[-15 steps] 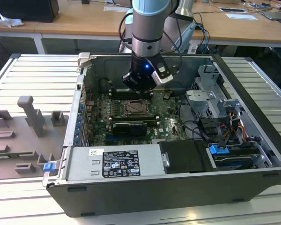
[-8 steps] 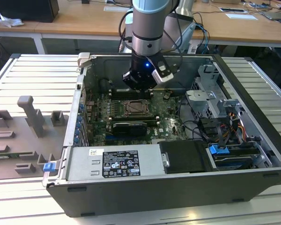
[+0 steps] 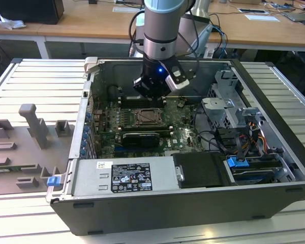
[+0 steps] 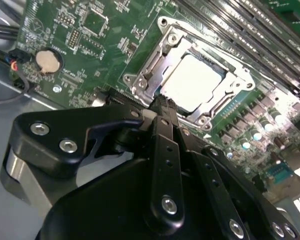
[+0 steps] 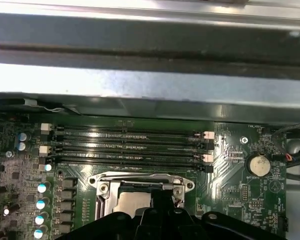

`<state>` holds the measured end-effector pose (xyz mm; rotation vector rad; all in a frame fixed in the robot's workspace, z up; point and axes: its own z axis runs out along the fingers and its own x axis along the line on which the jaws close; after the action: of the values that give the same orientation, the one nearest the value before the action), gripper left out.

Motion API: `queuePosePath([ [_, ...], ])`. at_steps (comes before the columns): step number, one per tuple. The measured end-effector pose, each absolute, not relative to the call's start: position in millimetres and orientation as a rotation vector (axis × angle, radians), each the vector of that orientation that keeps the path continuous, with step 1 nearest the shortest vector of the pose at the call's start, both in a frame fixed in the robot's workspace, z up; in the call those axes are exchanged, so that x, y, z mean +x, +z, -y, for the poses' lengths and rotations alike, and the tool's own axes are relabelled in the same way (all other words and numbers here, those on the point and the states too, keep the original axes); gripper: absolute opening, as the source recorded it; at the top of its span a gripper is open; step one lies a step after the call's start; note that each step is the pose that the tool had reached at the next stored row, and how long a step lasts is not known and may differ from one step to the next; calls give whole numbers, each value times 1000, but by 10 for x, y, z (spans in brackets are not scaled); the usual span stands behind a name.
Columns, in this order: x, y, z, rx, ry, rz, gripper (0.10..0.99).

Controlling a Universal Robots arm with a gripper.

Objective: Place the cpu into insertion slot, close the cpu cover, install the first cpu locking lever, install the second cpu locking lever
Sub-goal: 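Install the second cpu locking lever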

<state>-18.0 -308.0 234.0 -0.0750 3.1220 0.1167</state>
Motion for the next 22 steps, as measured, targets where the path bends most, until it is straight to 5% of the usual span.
queuePosePath([
  [22, -194, 2397, 3500, -75, 175, -3120, 106],
])
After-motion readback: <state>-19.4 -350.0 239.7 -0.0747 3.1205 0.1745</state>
